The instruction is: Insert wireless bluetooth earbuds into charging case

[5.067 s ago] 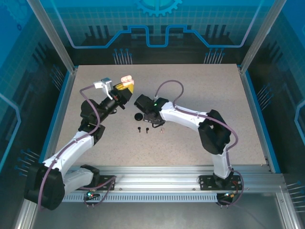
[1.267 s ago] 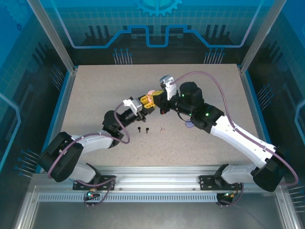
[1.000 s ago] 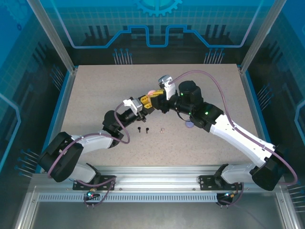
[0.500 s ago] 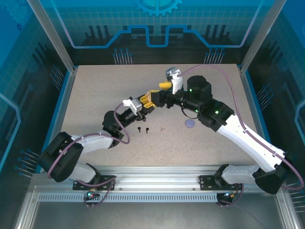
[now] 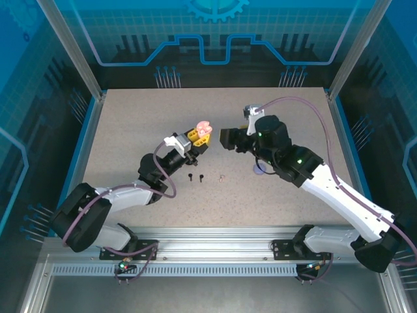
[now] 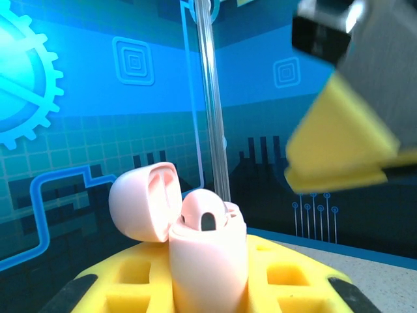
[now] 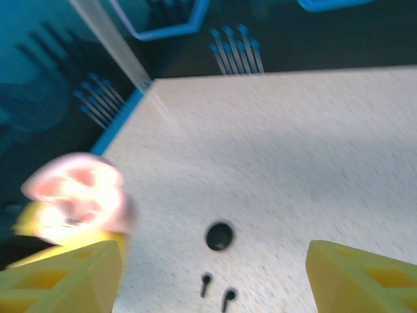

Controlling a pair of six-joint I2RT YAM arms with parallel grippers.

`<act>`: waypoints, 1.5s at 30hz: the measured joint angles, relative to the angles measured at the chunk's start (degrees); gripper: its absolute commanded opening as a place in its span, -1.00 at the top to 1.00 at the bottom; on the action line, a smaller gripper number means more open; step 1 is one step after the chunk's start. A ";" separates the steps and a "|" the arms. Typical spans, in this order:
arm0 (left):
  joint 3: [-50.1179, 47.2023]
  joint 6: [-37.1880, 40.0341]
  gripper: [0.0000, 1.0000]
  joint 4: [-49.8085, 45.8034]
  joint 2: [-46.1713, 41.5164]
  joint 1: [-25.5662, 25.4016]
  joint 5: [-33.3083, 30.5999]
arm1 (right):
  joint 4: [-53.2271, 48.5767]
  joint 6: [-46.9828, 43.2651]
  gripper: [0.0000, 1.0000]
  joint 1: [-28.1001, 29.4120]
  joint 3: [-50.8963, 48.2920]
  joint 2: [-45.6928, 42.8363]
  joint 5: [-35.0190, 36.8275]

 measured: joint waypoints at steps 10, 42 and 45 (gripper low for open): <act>-1.18 -0.07 1.00 0.04 -1.88 0.33 -2.71 | -10.36 18.34 -0.50 0.04 -3.23 12.22 6.62; -3.06 -1.55 1.00 0.02 -4.02 1.97 -6.60 | -17.92 40.26 0.16 4.28 10.36 46.23 1.90; -3.06 -1.57 1.00 0.11 -4.13 2.10 -6.60 | -17.97 40.46 0.19 4.28 10.36 46.75 1.77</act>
